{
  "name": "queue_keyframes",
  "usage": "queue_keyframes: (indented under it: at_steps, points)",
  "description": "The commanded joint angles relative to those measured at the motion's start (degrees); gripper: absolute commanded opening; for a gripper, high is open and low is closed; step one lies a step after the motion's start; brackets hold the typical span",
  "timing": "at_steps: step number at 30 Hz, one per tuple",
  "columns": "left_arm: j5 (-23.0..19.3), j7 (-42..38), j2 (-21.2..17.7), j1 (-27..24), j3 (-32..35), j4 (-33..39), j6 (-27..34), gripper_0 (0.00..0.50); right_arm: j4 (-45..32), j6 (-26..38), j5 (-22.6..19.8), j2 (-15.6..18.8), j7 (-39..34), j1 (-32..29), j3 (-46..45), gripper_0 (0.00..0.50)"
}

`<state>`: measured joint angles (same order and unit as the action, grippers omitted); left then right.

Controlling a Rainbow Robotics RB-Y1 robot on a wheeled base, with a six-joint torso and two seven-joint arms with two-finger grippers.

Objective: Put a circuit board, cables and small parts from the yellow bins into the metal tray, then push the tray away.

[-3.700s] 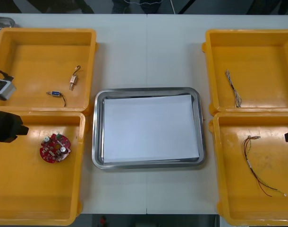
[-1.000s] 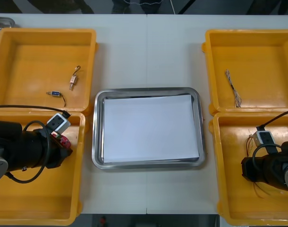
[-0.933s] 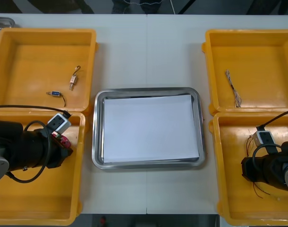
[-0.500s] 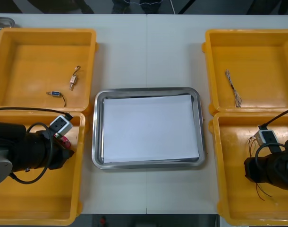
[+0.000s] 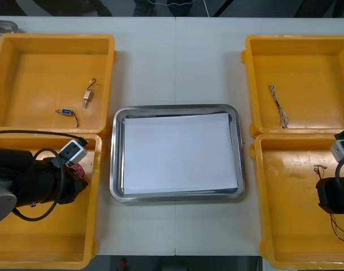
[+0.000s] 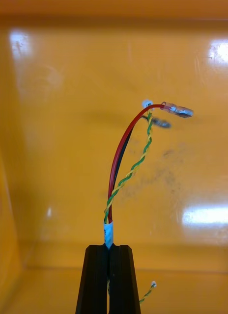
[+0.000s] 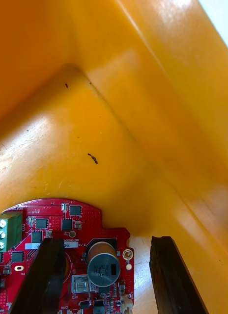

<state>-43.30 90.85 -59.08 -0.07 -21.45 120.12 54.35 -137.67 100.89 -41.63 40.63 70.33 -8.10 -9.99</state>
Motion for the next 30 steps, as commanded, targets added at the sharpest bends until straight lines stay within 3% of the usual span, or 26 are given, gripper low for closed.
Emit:
queue_keyframes:
  at_steps: [1, 2, 3, 4, 5, 6, 21, 30]
  points:
    - [0.9, -0.6, -1.7, -1.5, -1.0, 0.3, -0.8, 0.5, -3.6, 4.8, -3.5, 0.1, 1.3, 4.2, -4.3, 0.0]
    - [0.9, -0.6, -1.7, -1.5, -1.1, 0.2, -0.8, 0.495, -3.7, 5.4, -3.6, 0.2, 1.3, 4.5, -4.4, 0.0]
    - [1.1, -0.7, -1.7, -1.5, -1.2, 0.3, -0.8, 0.376, -4.4, 6.3, -3.9, 0.5, 1.3, 5.1, -4.7, 0.0]
    - [1.2, -0.7, -1.7, -1.5, -1.2, 0.3, -0.8, 0.223, -5.1, 7.3, -4.0, 0.9, 1.2, 5.7, -4.9, 0.0]
    - [1.1, -0.8, -1.7, -1.5, -1.4, 0.2, -0.8, 0.024, -5.6, 7.9, -4.2, 1.4, 1.2, 6.2, -4.9, 0.0]
    - [1.2, -0.8, -1.7, -1.5, -1.4, 0.2, -0.8, 0.003, -5.9, 8.2, -4.2, 1.7, 1.2, 6.4, -4.9, 0.0]
    - [0.7, -0.8, -3.0, -1.2, 0.3, 1.1, 0.4, 0.0, -5.6, 9.1, -13.0, 9.1, 0.8, 12.8, -5.0, 0.0]
    - [-2.0, -0.8, -3.1, -1.2, 7.0, 5.2, 10.2, 0.0, -3.4, 9.1, -17.3, 12.1, 1.8, 16.4, -4.4, 0.0]
